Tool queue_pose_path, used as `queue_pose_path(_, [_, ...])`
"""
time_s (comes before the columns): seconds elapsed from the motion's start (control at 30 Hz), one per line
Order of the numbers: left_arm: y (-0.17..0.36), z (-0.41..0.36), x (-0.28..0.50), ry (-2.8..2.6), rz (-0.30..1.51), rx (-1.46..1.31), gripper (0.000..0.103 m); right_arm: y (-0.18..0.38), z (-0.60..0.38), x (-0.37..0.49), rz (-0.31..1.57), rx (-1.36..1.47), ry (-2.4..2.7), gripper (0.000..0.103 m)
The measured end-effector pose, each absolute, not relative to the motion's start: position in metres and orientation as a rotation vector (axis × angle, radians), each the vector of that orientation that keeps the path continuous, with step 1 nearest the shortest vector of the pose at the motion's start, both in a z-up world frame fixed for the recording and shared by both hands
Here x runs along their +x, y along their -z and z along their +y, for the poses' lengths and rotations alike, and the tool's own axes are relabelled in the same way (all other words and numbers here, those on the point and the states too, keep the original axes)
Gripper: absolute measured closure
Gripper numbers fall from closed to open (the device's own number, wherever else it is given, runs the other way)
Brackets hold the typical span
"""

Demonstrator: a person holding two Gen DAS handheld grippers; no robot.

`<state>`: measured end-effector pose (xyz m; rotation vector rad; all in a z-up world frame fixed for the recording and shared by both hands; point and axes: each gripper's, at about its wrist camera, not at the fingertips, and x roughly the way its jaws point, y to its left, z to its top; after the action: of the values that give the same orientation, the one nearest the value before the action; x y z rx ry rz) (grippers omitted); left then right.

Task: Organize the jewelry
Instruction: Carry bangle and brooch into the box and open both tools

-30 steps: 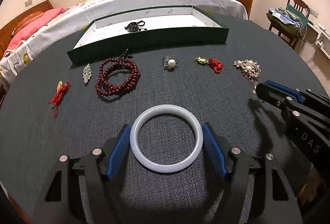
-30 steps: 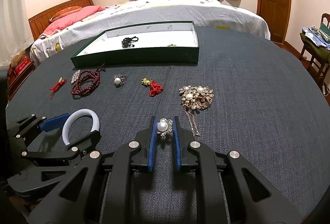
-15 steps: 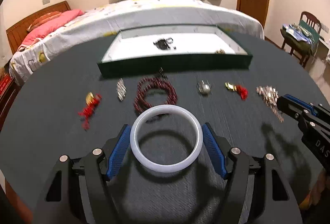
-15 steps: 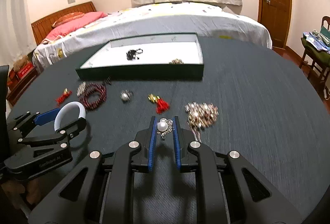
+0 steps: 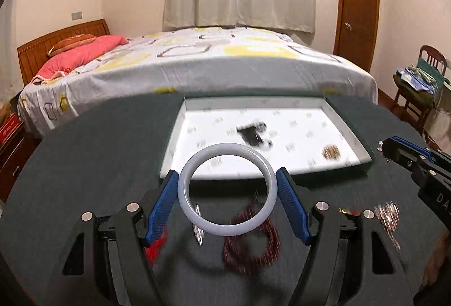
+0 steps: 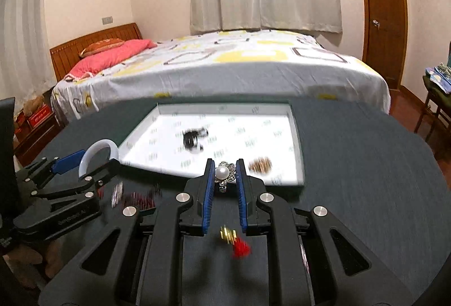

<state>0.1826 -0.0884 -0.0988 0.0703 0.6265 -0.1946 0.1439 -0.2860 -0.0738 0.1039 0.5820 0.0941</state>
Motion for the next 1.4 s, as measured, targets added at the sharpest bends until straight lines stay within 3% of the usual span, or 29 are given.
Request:
queue_pose_path(0.23, [0.097, -0.094, 0.233, 0.182, 0.581, 0.078, 0.035, 0.076, -0.277, 0.198, 0.558, 0.096, -0.093, 0.088])
queue_pose_path(0.8, [0.170, -0.099, 0.296, 0.185, 0.891, 0.078, 0.034, 0.149, -0.272, 0.266, 0.797, 0.095, -0.085, 0.087])
queue_pose_path(0.87, [0.171, -0.102, 0.295, 0.185, 0.887, 0.099, 0.034, 0.150, -0.273, 0.268, 0.806, 0.104, -0.084, 0.087])
queue_pose_path(1.0, [0.171, -0.103, 0.296, 0.189, 0.890, 0.104, 0.034, 0.151, -0.275, 0.268, 0.814, 0.113, -0.086, 0.073])
queue_pose_path(1.2, [0.167, -0.097, 0.298, 0.194, 0.894, 0.088, 0.034, 0.139, -0.278, 0.259, 0.768, 0.118, -0.082, 0.073])
queue_pose_path(1.4, [0.138, -0.092, 0.275, 0.188, 0.762, 0.066, 0.034, 0.110, -0.286, 0.233, 0.678, 0.122, -0.074, 0.073])
